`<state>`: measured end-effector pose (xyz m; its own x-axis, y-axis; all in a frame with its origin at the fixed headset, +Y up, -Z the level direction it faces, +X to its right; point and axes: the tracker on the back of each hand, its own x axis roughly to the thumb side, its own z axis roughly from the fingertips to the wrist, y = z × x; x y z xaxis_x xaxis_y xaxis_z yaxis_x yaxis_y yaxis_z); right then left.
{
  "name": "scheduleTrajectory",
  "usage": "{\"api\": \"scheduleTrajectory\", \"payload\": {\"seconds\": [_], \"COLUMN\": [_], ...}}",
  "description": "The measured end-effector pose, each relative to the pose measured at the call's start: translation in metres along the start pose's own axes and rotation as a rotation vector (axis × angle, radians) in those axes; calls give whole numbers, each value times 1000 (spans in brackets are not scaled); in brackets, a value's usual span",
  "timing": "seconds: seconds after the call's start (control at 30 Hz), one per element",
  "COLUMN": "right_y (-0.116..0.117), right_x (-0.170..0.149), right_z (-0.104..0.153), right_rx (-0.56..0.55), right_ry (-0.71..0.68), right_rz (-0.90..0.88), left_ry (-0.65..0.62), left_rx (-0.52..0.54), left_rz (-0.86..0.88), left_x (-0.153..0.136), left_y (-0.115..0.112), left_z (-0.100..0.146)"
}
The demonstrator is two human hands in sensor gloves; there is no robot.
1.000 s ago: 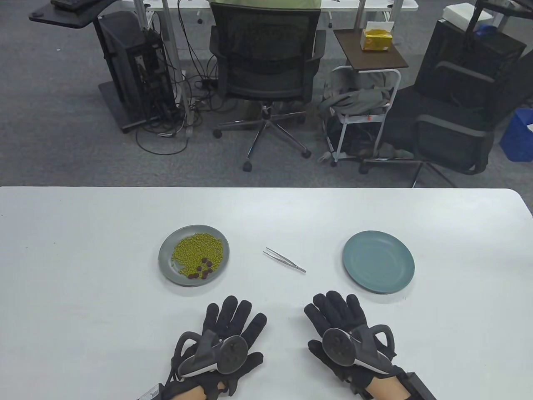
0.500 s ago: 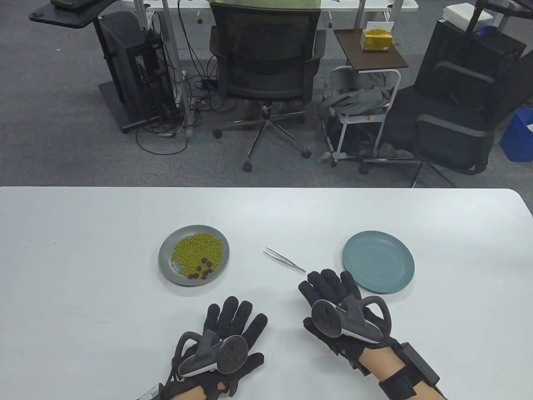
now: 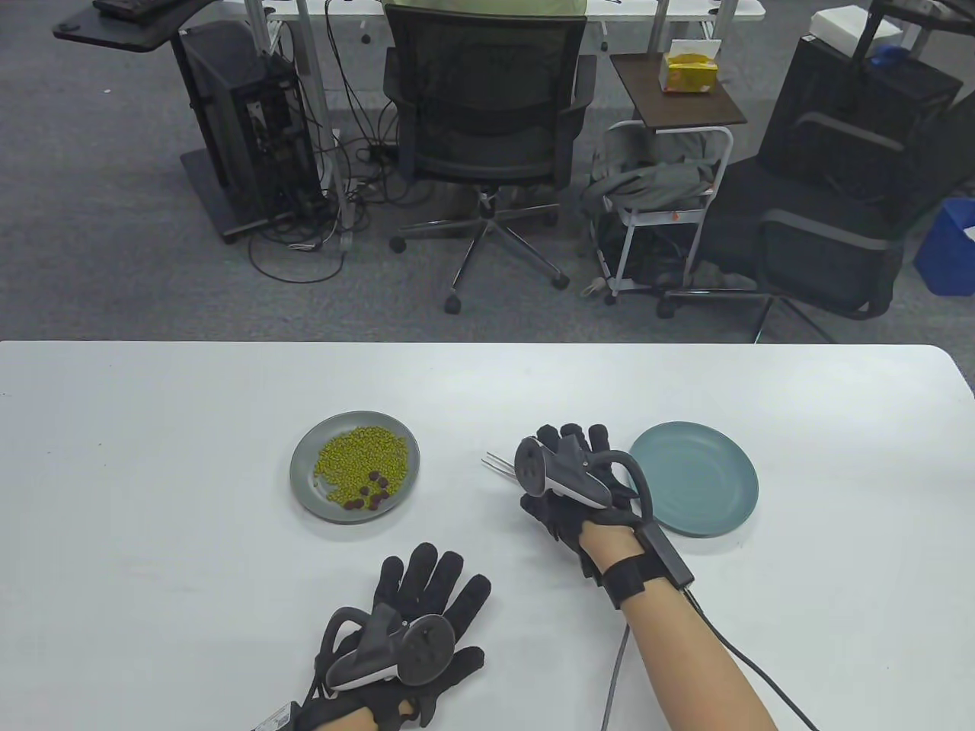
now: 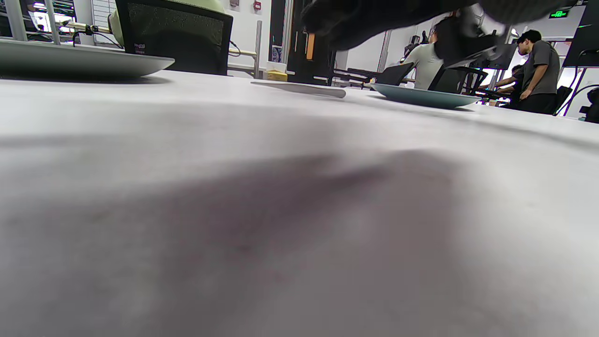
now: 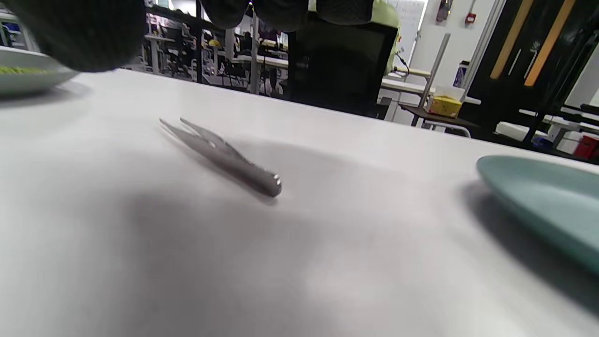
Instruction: Pick cranberries with tweezers into plate
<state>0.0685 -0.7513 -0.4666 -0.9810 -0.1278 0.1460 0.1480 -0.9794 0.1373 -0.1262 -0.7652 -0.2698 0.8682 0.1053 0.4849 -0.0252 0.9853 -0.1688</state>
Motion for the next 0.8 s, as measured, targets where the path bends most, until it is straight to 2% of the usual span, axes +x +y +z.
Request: {"api": "scheduleTrajectory", "payload": {"seconds": [0.17,0.27,0.5,0.73,0.8], "right_y": [21,26,18,18,15], "right_x": [17,26,32,38,32], "right_z": [-27,-34,-36,-29,-23], "right_rx": [93,99,-34,-59,-84], "right_ry": [92,89,117,84,69], "right_rz": [45,110,73,209,173], "left_ry": [4,8,13,11,12], "left_rx": [6,10,11,11,14], "left_rz": [-3,-5,2,7,16], "left_x": [-1,-2,-3,-3,-4], "left_y": [0,0,0,1,2], "left_z": [0,0,0,1,1]}}
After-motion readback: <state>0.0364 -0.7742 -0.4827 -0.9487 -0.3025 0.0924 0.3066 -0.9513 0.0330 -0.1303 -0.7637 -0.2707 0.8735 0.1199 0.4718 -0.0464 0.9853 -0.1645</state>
